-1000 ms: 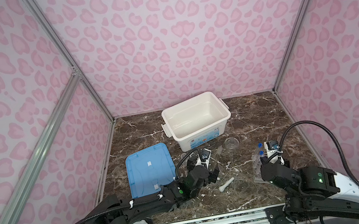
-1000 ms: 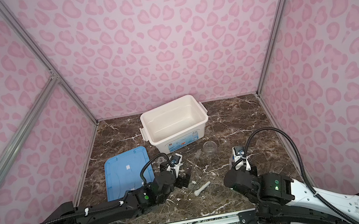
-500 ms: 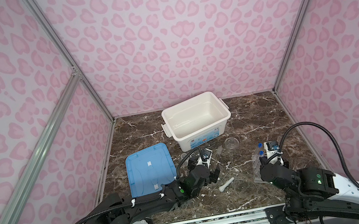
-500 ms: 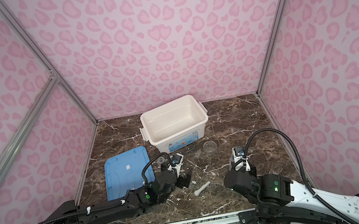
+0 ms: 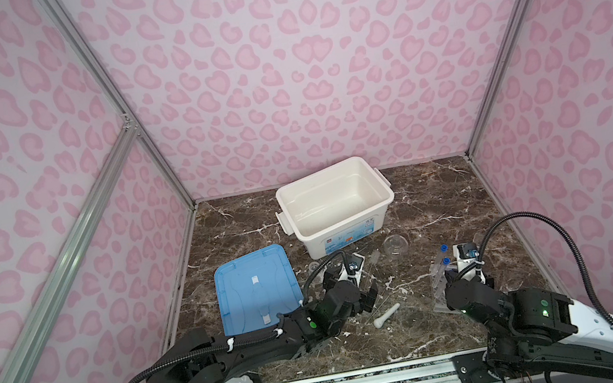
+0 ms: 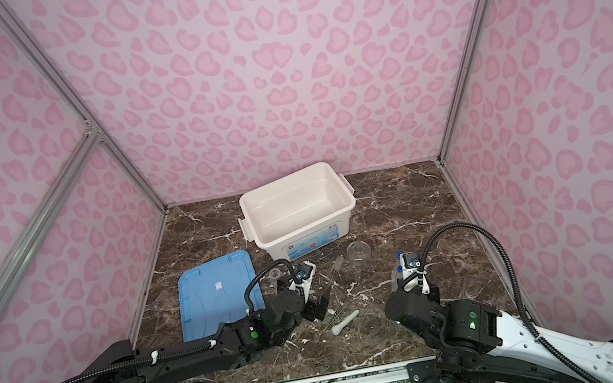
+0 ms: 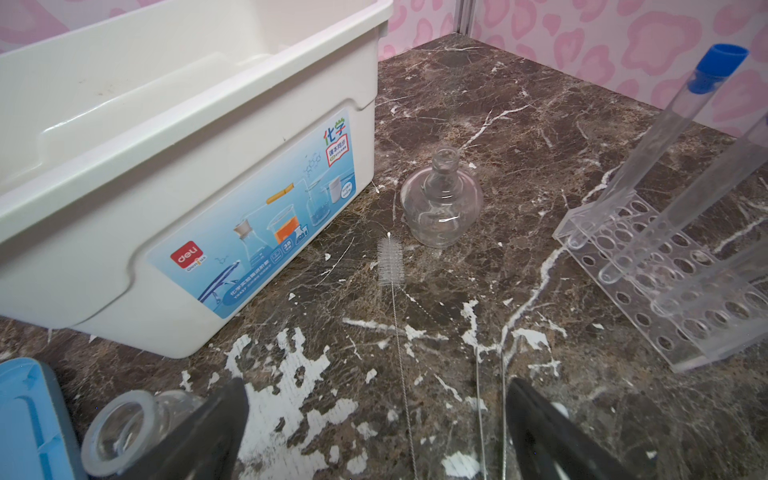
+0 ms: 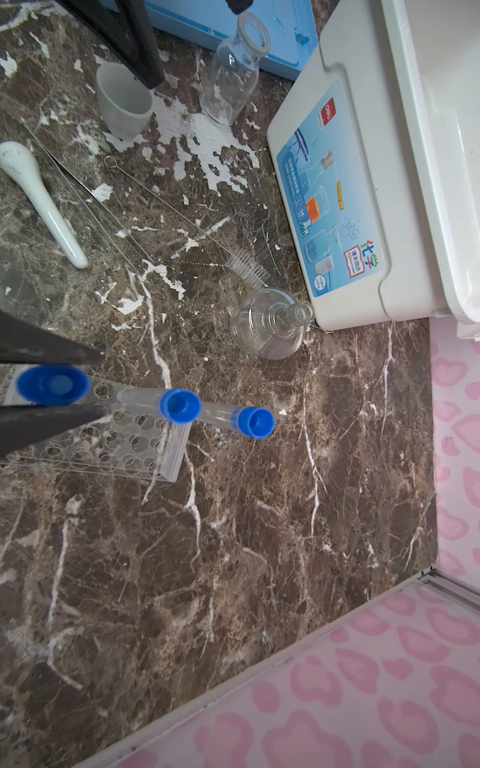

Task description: Organize the chemistry lab equipment

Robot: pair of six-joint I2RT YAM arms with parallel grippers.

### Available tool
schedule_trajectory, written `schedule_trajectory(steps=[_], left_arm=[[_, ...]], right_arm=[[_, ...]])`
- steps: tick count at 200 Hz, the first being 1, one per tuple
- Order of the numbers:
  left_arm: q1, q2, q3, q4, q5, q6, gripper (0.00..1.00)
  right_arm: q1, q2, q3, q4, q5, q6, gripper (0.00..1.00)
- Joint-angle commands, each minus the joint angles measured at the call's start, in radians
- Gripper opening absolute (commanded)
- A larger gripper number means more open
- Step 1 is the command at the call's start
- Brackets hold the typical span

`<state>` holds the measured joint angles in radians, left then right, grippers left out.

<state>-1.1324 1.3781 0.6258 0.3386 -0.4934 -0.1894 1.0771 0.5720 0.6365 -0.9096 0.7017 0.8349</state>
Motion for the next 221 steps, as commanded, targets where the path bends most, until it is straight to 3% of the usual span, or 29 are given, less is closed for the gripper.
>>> schedule_trajectory(steps=[1,221], left_arm=[[0.0,0.008,0.016,0.014,0.007,-0.006,0.98],[0.0,0.034,0.02,0.007,0.016,-0.017,0.98]], right_arm=[[-0.025,-0.004,-0.01,0.009,-0.037,-0.01,0.07],[-0.06,0.054,-0.027,0.041,-0.073,-0.025,0.07]])
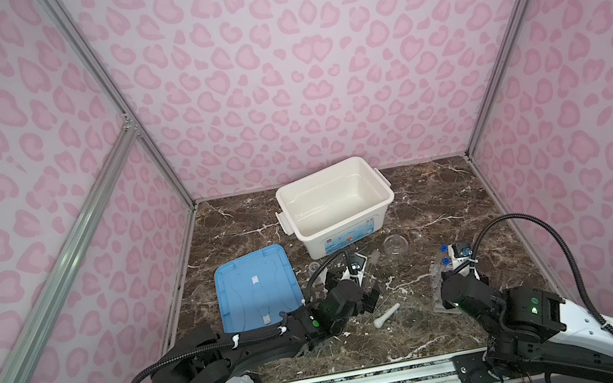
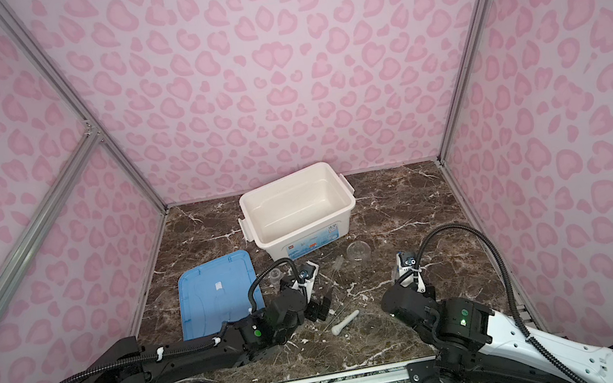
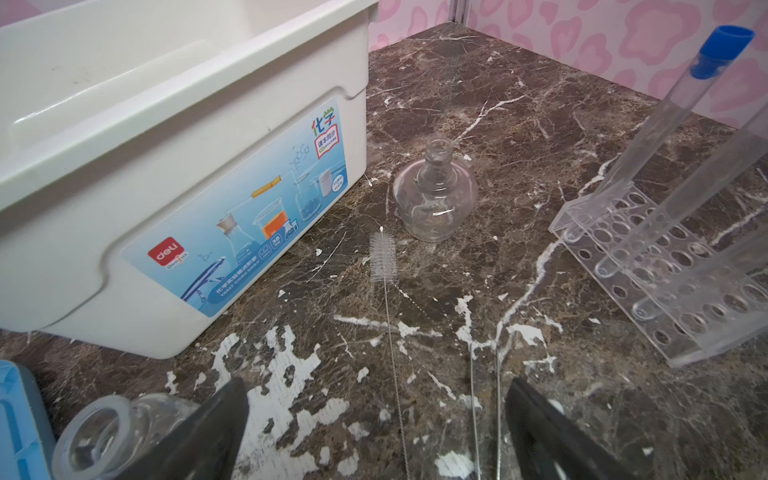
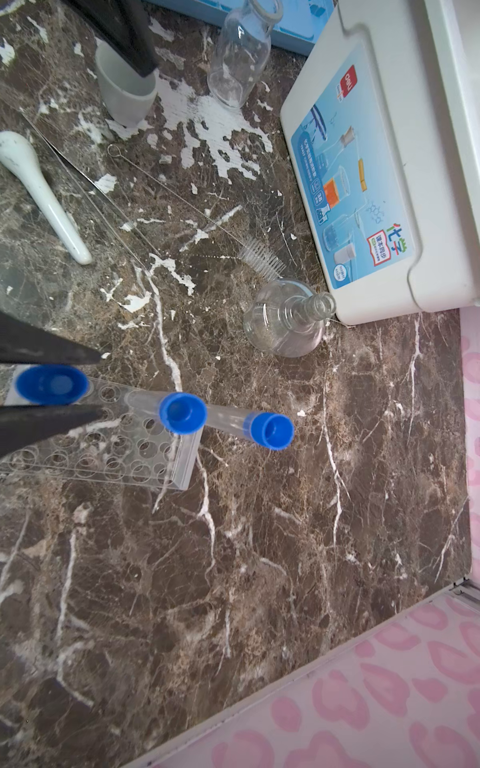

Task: Organize the chemistry lab equipment
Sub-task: 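Lower the blue-capped tube into the clear rack and open the right gripper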

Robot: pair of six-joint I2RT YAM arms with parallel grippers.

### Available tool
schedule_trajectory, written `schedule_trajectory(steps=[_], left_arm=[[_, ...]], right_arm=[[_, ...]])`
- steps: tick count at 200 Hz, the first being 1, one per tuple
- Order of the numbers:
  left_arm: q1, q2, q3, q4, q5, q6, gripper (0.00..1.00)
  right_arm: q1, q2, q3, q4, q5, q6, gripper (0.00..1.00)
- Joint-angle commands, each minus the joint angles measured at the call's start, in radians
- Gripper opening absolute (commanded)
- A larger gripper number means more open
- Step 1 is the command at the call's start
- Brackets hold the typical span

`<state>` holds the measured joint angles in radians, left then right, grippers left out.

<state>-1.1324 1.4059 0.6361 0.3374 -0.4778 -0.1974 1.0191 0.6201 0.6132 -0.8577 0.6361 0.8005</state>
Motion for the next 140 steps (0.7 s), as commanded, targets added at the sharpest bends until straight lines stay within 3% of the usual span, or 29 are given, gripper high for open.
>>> schedule_trajectory(steps=[1,77,140], left_arm=[[0.0,0.006,0.01,0.008,0.001,-0.008,0.98],[0.0,0.025,0.02,-0.017,-0.008,-0.018,0.98],[0.0,0.035,0.03,-0.043,-0.029,-0.043,0.98]], right_arm=[[-0.002,0.006,-0.003,-0.01,-0.007,0.009,0.07],[-0.022,-0.011,-0.015,0.005,-0.033,0.003,0.14],[-0.033,-0.015,-0.006,0.018,-0.044,-0.016,0.34]])
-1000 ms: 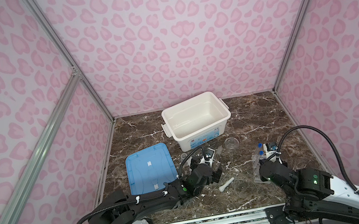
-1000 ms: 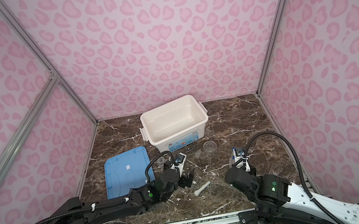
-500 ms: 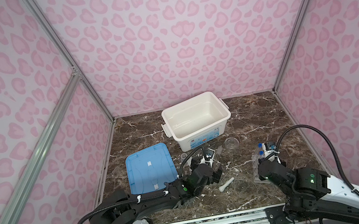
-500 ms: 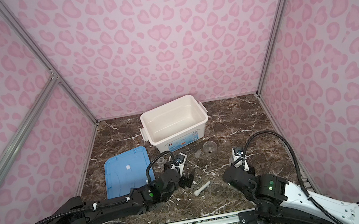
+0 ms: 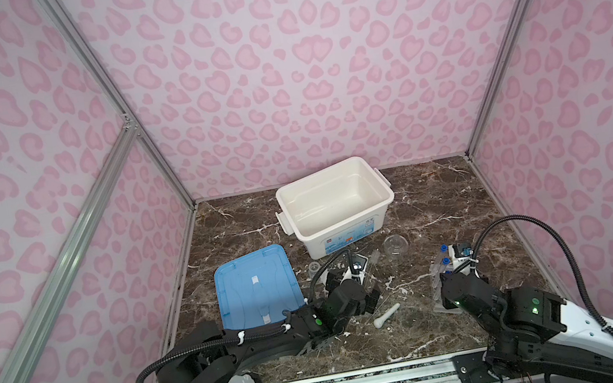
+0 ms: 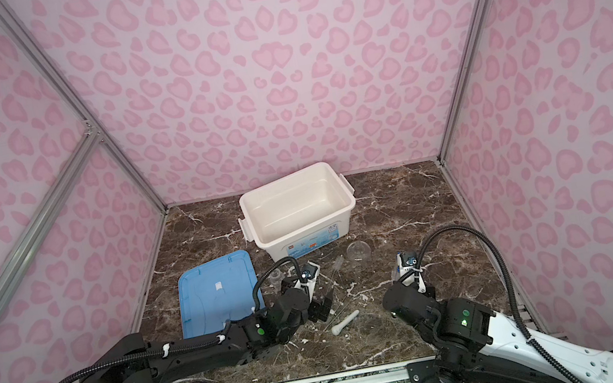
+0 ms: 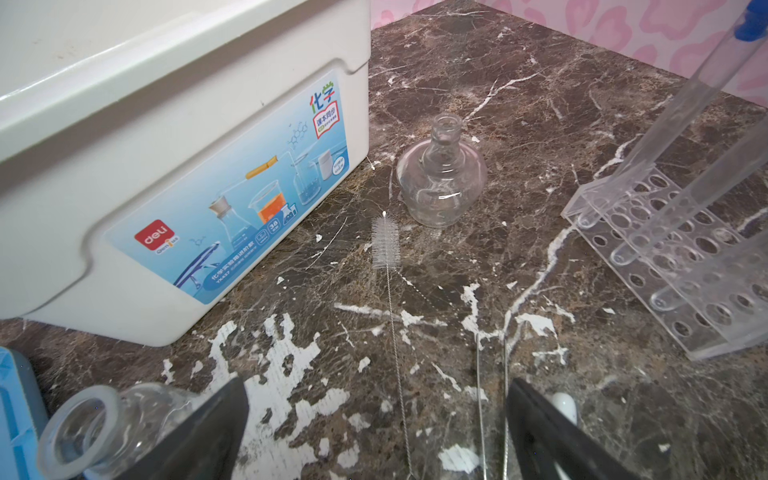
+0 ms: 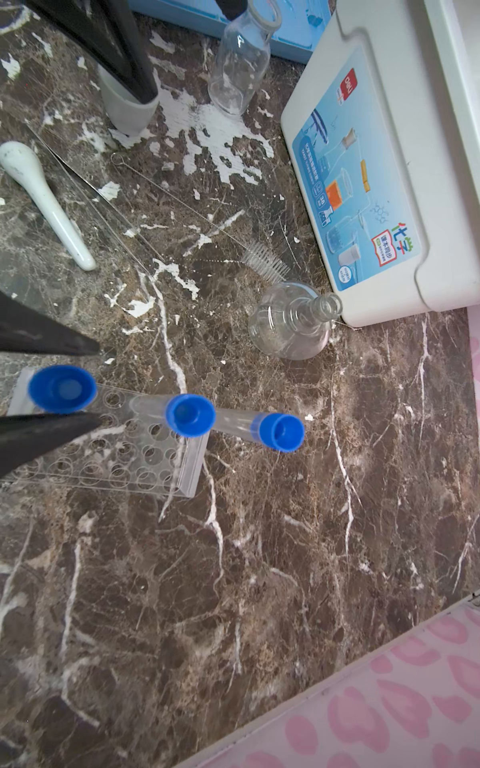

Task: Organize the chemistry lab equipment
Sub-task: 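Lower the blue-capped tube into the clear rack and open the right gripper, then raise the right gripper off the rack while the left gripper nears the bin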

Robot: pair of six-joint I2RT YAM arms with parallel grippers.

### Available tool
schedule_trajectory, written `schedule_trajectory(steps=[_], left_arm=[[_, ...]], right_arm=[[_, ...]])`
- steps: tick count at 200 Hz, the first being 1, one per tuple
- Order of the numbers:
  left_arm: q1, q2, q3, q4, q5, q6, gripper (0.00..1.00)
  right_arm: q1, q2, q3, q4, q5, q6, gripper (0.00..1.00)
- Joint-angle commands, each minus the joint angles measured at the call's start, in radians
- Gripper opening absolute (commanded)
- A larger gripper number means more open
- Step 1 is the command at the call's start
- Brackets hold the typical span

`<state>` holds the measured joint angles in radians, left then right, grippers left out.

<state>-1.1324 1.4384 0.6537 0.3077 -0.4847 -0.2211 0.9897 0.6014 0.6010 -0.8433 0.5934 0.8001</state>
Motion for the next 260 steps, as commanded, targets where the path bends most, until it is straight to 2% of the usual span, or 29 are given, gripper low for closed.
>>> schedule_trajectory(steps=[1,27,66,158,197,260], left_arm=[[0.0,0.002,0.013,-0.014,-0.022,-0.02,0.98],[0.0,-0.003,0.015,-0.025,-0.029,-0.029,0.97],[0.0,-0.007,0.018,-0.035,-0.042,-0.049,0.98],[0.002,-0.058,0.043,-0.109,-0.081,-0.099,0.98],[0.009,-0.078,0.057,-0.16,-0.1,-0.119,0.98],[0.063,-0.137,0.095,-0.286,-0.131,-0.158,0.98]], right_arm=[[-0.004,0.004,0.006,0.005,-0.001,-0.016,0.34],[-0.011,0.011,0.022,0.014,0.0,-0.034,0.43],[-0.026,-0.015,0.023,0.025,-0.005,-0.044,0.51],[-0.076,-0.005,0.086,0.081,-0.022,-0.136,0.6],[-0.16,0.013,0.137,0.105,-0.072,-0.202,0.66],[-0.32,0.108,0.179,0.229,-0.246,-0.313,0.68]])
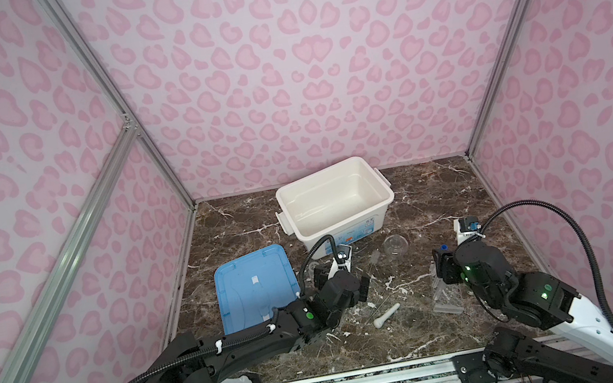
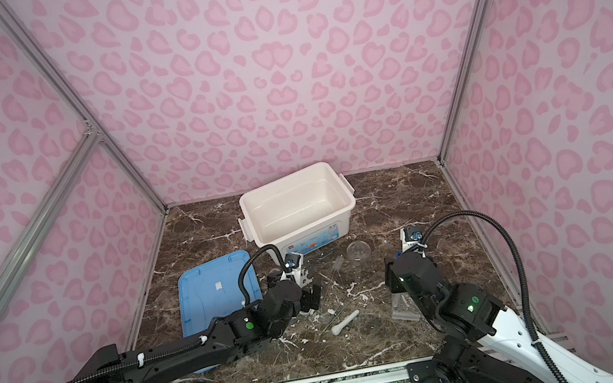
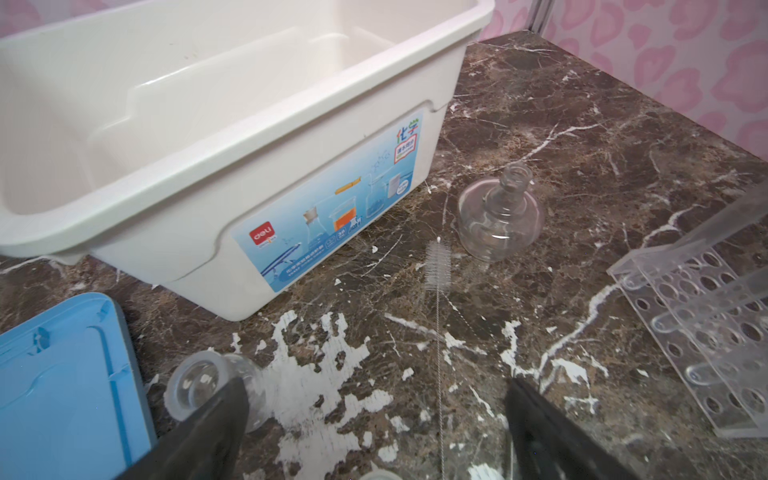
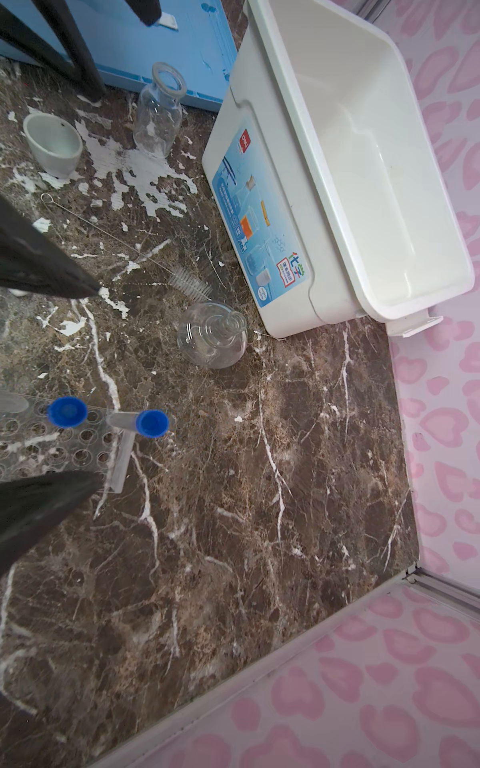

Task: Organize the chemistry lab equipment
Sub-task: 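Raise the right gripper off the rack while the left gripper nears the bin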

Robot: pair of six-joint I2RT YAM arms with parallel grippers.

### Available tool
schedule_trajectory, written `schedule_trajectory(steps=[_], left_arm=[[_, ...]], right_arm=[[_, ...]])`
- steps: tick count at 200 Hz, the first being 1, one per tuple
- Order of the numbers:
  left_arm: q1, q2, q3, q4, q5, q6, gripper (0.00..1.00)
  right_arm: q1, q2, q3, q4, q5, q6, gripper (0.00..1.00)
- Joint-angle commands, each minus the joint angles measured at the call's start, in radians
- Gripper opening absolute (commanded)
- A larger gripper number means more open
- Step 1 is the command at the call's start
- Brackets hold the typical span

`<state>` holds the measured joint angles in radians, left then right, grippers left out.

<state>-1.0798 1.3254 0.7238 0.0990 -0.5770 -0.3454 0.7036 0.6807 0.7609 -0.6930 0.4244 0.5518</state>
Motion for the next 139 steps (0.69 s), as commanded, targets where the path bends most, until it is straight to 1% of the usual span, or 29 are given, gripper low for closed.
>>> schedule_trajectory(steps=[1,44,61,81,90,117,139], left_arm=[[0.01,-0.025,0.026,-0.08,-0.039,-0.034,0.98],[0.046,-0.073,0.021,-0.163,-0.06,-0.082,0.98],[0.066,-0.092,0.013,-0.188,-0.071,-0.115,0.98],[0.099,-0.095,0.022,-0.261,-0.074,-0.167,0.98],[0.12,-0.09,0.031,-0.303,-0.064,-0.193,0.96],[0.192,-0.062,0.058,-0.378,0.016,-0.239,0.96],[0.228,-0.03,0.078,-0.409,0.039,-0.26,0.96]], right_arm=[[-0.035,0.031,0.021,0.08,-0.078,-0.067,0.68],[-0.127,0.116,0.062,0.137,-0.194,-0.124,0.68],[-0.142,0.151,0.077,0.161,-0.221,-0.146,0.68],[-0.154,0.189,0.096,0.188,-0.246,-0.165,0.68],[-0.162,0.206,0.104,0.197,-0.262,-0.173,0.68],[-0.183,0.251,0.124,0.208,-0.299,-0.186,0.68],[-0.19,0.273,0.127,0.218,-0.314,-0.187,0.68]])
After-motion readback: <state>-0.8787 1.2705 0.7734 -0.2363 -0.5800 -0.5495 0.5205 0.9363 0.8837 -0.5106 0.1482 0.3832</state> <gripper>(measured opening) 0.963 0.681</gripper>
